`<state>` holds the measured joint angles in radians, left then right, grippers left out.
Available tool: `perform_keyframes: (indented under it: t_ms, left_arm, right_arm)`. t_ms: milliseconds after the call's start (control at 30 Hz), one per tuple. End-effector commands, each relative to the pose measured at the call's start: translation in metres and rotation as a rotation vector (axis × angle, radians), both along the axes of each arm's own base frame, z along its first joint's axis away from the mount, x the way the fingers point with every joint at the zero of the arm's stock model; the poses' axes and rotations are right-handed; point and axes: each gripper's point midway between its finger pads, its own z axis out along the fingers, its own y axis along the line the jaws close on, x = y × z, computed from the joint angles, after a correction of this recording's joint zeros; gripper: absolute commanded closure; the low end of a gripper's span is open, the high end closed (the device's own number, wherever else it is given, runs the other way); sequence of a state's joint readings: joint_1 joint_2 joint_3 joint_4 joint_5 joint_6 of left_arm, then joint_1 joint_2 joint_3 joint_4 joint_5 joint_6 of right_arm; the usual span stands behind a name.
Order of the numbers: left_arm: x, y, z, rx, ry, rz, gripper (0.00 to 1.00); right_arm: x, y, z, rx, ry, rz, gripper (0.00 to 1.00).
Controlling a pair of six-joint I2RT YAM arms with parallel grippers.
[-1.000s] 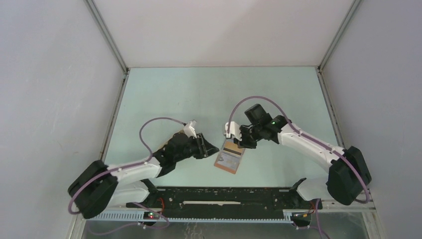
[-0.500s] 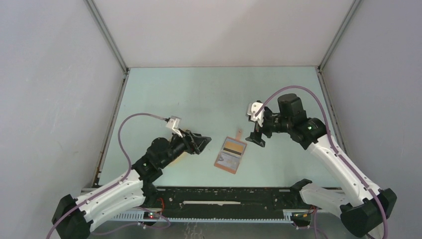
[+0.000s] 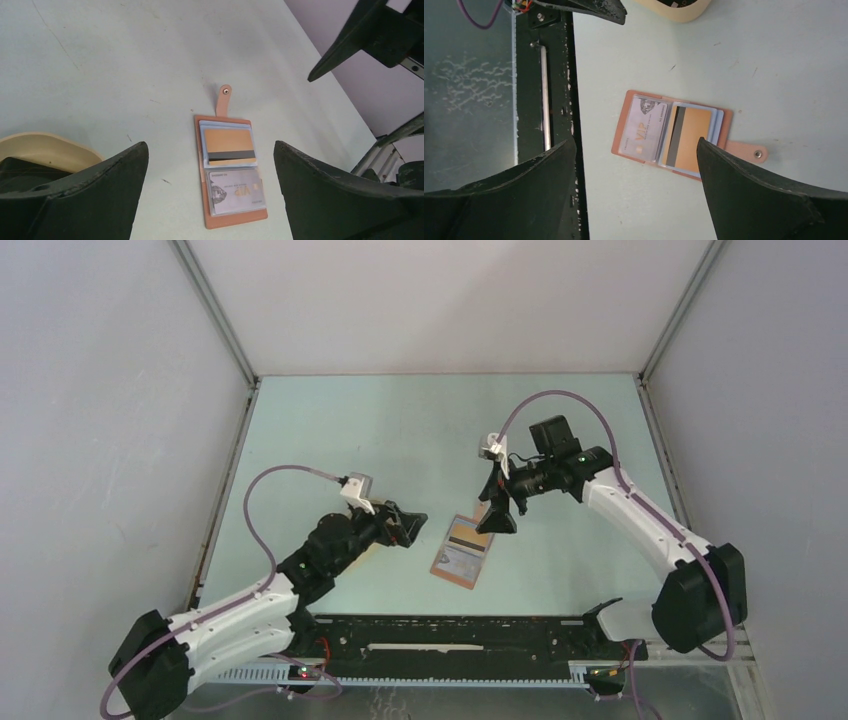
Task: Put the credit cards into the card holder
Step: Turn over the card slot in the card holder.
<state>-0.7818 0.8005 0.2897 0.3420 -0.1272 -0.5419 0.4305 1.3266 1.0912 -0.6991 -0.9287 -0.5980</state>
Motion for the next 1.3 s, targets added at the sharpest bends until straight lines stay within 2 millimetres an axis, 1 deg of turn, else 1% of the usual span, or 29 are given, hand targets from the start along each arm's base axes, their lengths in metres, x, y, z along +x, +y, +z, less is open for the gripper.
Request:
perform_keyframes:
  t_ms: [0,167,367,567,800,1000,1033,1167,1267]
  left_arm:
    - [-0.002,-0.009,-0.001,-0.035,-0.036,-0.05,0.0]
    - [-0.01,-0.016,-0.015,-0.065,-0.013,-0.099,0.0]
    - [-0.014,-0.014,-0.018,-0.093,-0.024,-0.104,0.0]
    - [-0.013,-0.015,-0.025,-0.092,0.006,-0.094,0.0]
    - [-0.013,-0.016,-0.029,-0.087,0.023,-0.092,0.04]
    - [-0.011,-0.022,-0.038,-0.08,0.07,-0.091,0.12]
    - [-0.012,-0.023,-0.039,-0.077,0.076,-0.095,0.14]
    - [-0.012,-0.029,-0.041,-0.061,0.085,-0.111,0.23]
    - [-0.012,-0.032,-0.041,-0.049,0.086,-0.119,0.3]
  right_arm:
    - [0.001,-0.001,0.0,0.039,0.115,-0.028,0.0]
    - [0.009,-0.006,-0.012,0.04,0.197,-0.059,0.02]
    - [0.014,-0.007,-0.027,0.02,0.265,-0.082,0.04]
    - [0.02,-0.009,-0.044,-0.025,0.297,-0.107,0.04]
    - [0.028,-0.011,-0.061,-0.08,0.332,-0.151,0.06]
    - [0.038,-0.014,-0.083,-0.154,0.421,-0.214,0.15]
    - [0.04,-0.014,-0.086,-0.163,0.439,-0.222,0.18]
    - [0.042,-0.013,-0.1,-0.212,0.496,-0.239,0.28]
    - [0.042,-0.013,-0.111,-0.256,0.522,-0.247,0.32]
